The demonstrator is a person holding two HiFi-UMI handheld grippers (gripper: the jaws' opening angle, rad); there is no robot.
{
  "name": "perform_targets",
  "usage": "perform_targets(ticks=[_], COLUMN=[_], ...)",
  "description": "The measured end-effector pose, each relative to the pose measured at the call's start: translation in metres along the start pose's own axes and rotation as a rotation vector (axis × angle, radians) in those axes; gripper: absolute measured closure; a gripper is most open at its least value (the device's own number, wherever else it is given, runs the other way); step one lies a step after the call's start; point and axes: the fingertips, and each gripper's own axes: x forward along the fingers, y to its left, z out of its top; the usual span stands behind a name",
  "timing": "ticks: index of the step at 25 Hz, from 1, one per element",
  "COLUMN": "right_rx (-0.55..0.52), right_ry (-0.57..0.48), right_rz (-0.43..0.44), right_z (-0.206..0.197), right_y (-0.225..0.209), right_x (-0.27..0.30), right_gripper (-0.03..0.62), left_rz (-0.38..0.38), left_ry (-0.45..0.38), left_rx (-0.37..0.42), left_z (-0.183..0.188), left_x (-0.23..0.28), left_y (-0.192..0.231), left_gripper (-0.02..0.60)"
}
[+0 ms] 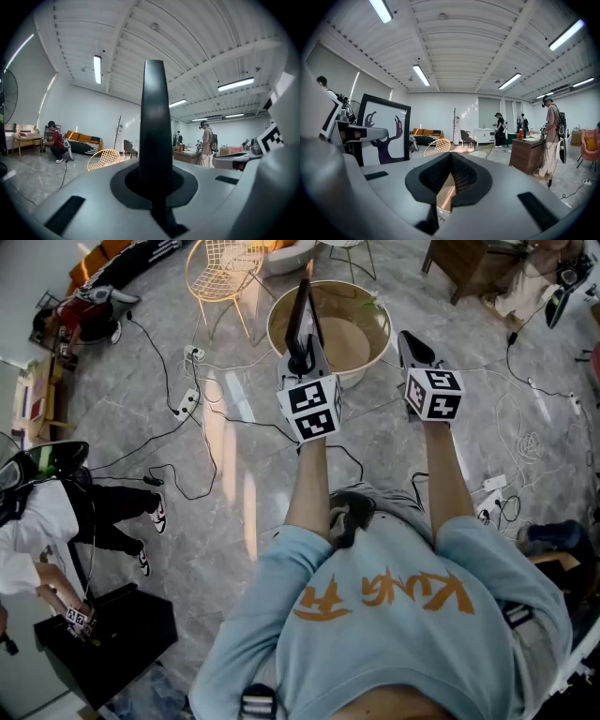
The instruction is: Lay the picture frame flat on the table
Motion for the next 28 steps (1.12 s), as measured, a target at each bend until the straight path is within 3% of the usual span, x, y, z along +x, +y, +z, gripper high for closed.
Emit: perform_targets(ticks=[28], right_rx=[0.003], right_ry=[-0.005], right_rz=[-0.021], right_z=[0.007], right_y=[0.003], right_x=[0.002], right_gripper=[0.597], left_rz=[-0.019], left_ry=[-0.023], left_rx=[-0.058], left_z=[0.002], left_x=[-0.002], left_y=[0.017], left_gripper=[0.555])
